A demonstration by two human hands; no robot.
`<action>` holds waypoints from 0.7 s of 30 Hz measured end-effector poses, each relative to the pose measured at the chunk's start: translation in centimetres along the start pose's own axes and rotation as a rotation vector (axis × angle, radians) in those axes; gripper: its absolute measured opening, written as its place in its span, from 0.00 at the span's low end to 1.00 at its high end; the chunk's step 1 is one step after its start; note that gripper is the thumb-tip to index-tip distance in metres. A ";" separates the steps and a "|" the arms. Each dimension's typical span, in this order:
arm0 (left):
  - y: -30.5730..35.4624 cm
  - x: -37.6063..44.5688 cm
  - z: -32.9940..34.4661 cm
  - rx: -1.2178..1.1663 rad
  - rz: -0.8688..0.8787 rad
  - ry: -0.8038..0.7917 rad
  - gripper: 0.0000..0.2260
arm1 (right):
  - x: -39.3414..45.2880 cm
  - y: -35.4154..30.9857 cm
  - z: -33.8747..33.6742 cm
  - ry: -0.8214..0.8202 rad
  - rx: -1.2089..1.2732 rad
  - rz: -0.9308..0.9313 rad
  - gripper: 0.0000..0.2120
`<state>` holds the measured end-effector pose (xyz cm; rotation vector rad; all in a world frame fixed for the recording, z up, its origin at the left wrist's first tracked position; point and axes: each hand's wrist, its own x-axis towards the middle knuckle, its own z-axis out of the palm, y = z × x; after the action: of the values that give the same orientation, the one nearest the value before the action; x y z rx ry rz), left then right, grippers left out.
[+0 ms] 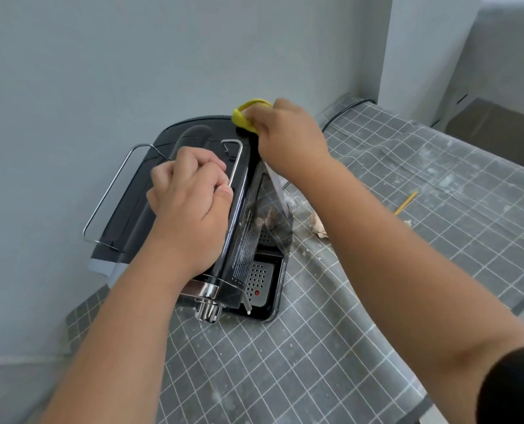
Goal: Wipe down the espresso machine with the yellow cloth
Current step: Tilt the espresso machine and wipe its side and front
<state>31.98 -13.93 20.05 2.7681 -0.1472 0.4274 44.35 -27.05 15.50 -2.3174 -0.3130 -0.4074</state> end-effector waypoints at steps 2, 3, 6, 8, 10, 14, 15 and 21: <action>0.0 0.0 0.0 0.005 0.004 0.001 0.08 | -2.5 -0.5 0.4 0.062 0.016 -0.073 0.17; 0.0 0.0 0.0 0.007 0.005 0.002 0.08 | -4.1 -0.8 0.7 0.107 0.050 -0.089 0.16; -0.2 0.1 0.1 0.020 0.009 0.011 0.08 | -9.3 -1.8 2.0 0.209 0.219 -0.131 0.15; -0.3 0.0 0.1 0.031 0.010 0.013 0.09 | -11.4 -2.3 2.8 0.241 0.323 -0.145 0.15; -0.3 0.0 0.1 0.036 0.003 0.013 0.09 | -11.6 -2.1 3.2 0.253 0.352 -0.158 0.15; -0.3 0.0 0.1 0.020 -0.009 0.006 0.09 | -10.1 -0.7 4.3 0.281 0.400 -0.024 0.09; -0.3 0.0 0.1 0.018 -0.010 0.005 0.09 | -10.0 -0.5 4.8 0.288 0.437 0.049 0.07; -0.3 0.0 0.0 -0.005 -0.019 -0.006 0.09 | -19.6 -5.3 7.3 0.229 0.726 0.156 0.12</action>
<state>32.07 -13.68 19.93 2.7634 -0.1231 0.4128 25.93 -20.12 6.54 -1.5561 -0.1316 -0.3940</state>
